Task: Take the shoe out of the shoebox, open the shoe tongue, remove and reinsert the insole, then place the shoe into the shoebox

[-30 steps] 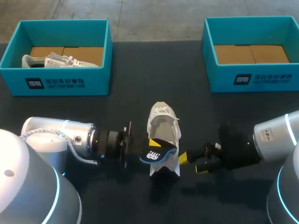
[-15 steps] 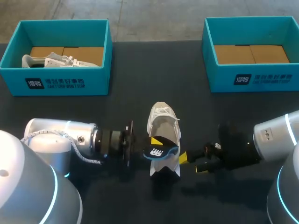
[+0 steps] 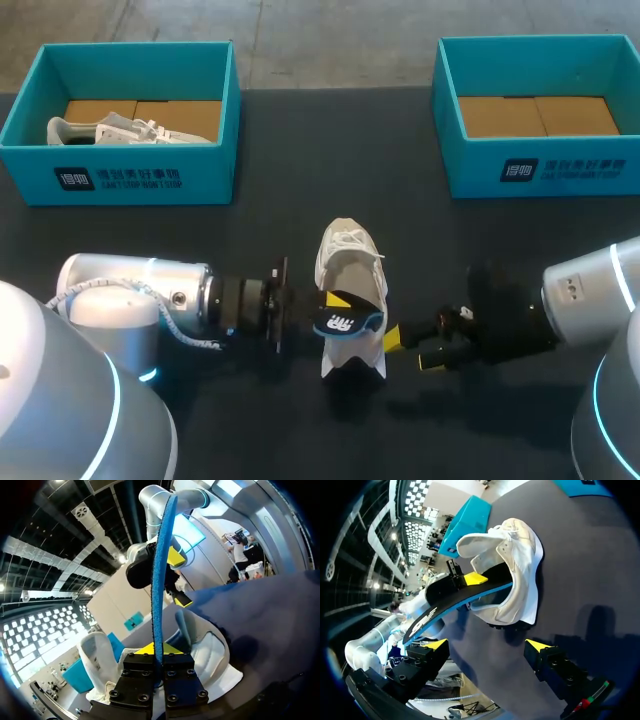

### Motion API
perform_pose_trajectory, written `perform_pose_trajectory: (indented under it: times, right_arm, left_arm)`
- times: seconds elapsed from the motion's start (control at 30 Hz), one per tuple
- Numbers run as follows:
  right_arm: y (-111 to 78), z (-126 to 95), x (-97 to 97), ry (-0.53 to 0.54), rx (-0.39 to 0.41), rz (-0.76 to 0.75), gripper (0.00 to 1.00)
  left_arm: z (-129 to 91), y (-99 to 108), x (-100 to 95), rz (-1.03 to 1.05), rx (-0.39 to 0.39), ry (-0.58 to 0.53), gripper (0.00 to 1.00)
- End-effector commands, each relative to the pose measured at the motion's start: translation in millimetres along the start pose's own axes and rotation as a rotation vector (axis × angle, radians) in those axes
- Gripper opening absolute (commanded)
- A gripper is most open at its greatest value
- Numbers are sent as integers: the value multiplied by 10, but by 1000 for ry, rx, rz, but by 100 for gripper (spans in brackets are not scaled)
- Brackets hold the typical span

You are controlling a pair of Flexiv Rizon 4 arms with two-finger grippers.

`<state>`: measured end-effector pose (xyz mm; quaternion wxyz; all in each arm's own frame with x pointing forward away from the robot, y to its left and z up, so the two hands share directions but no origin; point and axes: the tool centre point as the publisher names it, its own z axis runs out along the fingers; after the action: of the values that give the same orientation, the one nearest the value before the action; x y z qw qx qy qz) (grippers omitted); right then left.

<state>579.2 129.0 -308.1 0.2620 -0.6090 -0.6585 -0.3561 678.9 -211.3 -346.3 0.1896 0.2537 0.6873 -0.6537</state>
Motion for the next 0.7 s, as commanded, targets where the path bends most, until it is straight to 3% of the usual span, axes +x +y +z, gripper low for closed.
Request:
perform_pose_trajectory:
  times: [0.03, 0.7]
  right_arm:
    - [-4, 17, 12, -4, -1, 1, 100]
    - [-4, 17, 12, -4, -1, 1, 100]
  left_arm:
    - [41, 17, 19, 5, -8, 3, 0]
    - [7, -14, 116, -13, -3, -9, 0]
